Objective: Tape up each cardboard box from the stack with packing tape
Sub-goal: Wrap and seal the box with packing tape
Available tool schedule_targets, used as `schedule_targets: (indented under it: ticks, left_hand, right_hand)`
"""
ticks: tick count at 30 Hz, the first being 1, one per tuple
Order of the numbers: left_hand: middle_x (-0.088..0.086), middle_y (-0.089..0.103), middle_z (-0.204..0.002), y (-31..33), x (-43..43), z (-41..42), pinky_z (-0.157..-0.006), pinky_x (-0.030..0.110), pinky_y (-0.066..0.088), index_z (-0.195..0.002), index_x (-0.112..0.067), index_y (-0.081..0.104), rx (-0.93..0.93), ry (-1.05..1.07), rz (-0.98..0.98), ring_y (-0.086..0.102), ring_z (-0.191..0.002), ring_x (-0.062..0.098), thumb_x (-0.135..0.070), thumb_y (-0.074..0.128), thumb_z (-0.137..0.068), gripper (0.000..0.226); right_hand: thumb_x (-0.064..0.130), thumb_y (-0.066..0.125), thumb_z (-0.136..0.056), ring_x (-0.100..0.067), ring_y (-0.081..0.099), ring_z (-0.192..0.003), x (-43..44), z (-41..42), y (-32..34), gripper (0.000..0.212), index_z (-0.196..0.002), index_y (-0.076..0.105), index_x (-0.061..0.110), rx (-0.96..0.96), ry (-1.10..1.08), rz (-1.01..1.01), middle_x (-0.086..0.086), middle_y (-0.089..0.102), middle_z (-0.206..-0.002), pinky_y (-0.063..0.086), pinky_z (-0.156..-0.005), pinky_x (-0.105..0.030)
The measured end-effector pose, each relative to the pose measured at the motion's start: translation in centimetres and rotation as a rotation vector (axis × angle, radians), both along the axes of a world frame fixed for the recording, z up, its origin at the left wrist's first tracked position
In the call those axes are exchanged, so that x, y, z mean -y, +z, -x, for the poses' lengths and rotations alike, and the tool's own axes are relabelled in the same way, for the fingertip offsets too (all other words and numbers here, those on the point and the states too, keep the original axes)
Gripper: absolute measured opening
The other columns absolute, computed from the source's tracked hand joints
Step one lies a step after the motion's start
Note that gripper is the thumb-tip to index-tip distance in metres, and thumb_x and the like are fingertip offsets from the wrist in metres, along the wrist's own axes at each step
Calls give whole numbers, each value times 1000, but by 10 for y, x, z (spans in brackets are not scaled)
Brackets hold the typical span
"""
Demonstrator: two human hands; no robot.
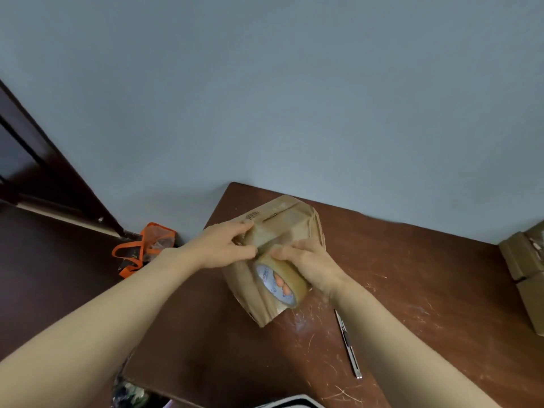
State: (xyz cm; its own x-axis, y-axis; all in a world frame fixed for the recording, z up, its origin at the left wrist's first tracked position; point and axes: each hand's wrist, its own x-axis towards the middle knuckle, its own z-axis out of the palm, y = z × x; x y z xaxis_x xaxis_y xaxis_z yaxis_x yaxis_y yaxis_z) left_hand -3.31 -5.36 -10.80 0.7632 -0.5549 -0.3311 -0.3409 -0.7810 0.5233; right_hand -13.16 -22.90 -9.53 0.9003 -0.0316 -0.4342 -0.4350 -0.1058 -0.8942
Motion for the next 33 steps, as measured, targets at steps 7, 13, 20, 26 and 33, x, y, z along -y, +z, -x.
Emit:
schedule_targets:
  ticks: [7,13,20,26,33]
  left_hand:
    - [2,54,-138,-29,-20,-26,-109,31,35,-133,-15,57,-107,415,361,47,-129,16,-25,52,-97,37]
    - [4,-5,-161,-49,-5,35,-118,34,3,-153,-11,-4,-141,712,614,-4,-147,16,-41,56,-77,102]
    - [15,-38,-150,-80,22,68,-116,35,-15,-142,0,-31,225,337,89,-38,-137,23,-91,48,-45,155]
    - [21,-5,-159,-77,22,68,-113,25,11,-149,5,-3,334,258,13,6,-148,29,-90,31,-51,140]
    - [23,-7,-158,-61,26,55,-110,28,29,-149,6,-3,398,170,-252,26,-140,29,-95,33,-61,138]
  right_hand:
    - [19,61,-90,-23,66,-88,-3,-53,10,15,-98,69,10,72,89,-107,-12,70,-95,52,-87,-40]
    - [34,54,-97,-11,59,-78,-18,-86,-1,23,-81,61,18,90,150,83,0,64,-83,48,-78,-26]
    - [53,51,-92,-15,67,-91,-19,-97,0,40,-82,67,17,-7,251,194,-5,73,-92,49,-94,-32]
    - [52,58,-89,-14,65,-73,-7,-89,17,50,-98,71,4,42,171,296,-9,72,-88,53,-72,-26]
    - [34,61,-89,-2,52,-40,24,-37,24,43,-51,58,14,-9,127,351,5,55,-41,42,-46,-13]
